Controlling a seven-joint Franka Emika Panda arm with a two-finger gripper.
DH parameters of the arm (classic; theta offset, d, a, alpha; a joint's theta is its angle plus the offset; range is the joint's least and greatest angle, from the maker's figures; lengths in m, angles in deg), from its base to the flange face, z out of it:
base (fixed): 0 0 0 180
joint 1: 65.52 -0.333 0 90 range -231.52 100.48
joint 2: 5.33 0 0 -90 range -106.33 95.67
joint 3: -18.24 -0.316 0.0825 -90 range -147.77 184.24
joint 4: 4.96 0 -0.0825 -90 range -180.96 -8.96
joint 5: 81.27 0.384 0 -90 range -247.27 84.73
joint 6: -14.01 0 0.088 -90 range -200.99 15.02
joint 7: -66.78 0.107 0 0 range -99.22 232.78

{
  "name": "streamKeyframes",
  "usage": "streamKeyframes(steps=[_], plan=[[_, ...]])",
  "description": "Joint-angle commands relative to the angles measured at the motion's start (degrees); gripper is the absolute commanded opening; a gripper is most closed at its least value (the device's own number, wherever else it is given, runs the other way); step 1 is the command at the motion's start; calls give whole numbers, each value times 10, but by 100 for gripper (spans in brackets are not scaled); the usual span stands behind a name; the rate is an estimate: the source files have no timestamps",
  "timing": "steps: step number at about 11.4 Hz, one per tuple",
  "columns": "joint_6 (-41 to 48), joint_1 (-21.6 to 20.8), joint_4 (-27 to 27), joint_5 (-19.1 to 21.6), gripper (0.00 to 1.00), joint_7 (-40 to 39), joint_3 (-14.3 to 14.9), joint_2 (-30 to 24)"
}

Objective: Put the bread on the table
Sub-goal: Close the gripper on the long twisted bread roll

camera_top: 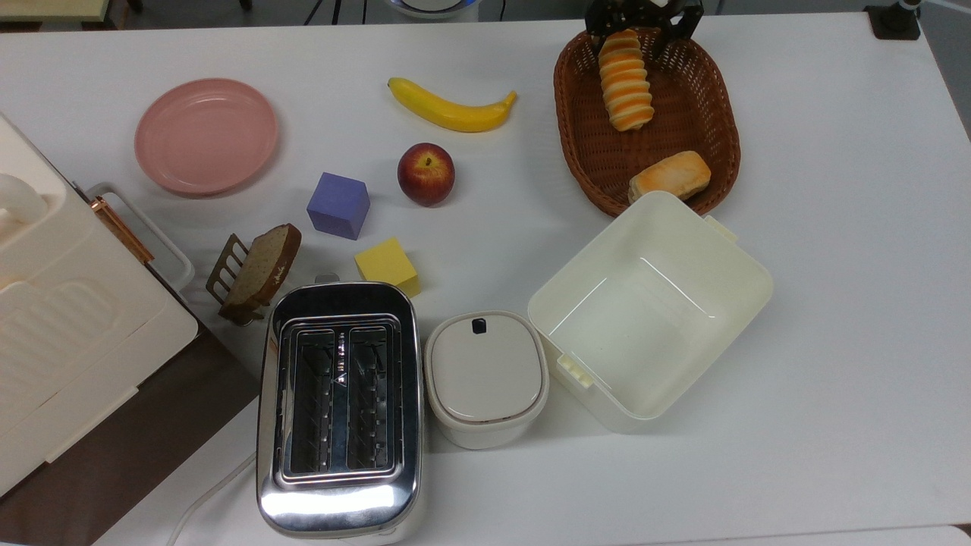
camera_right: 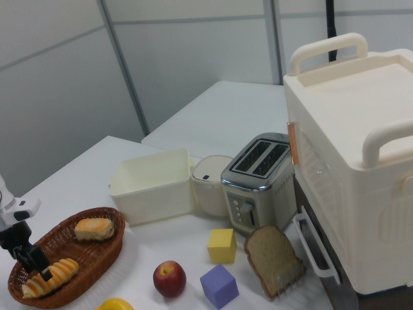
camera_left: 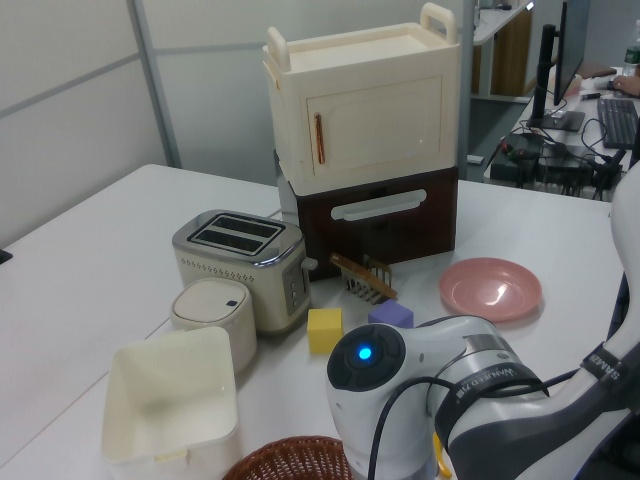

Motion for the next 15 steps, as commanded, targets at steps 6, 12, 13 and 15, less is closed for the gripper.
streamKeyframes(steps=[6,12,13,15], plan=[[-35,-14,8,-5,99,-4,9,52],[-36,-13,18,-6,9,2,10,52],[-32,-9,30,-6,9,2,10,51],[-15,15,56,-7,9,-2,11,53]])
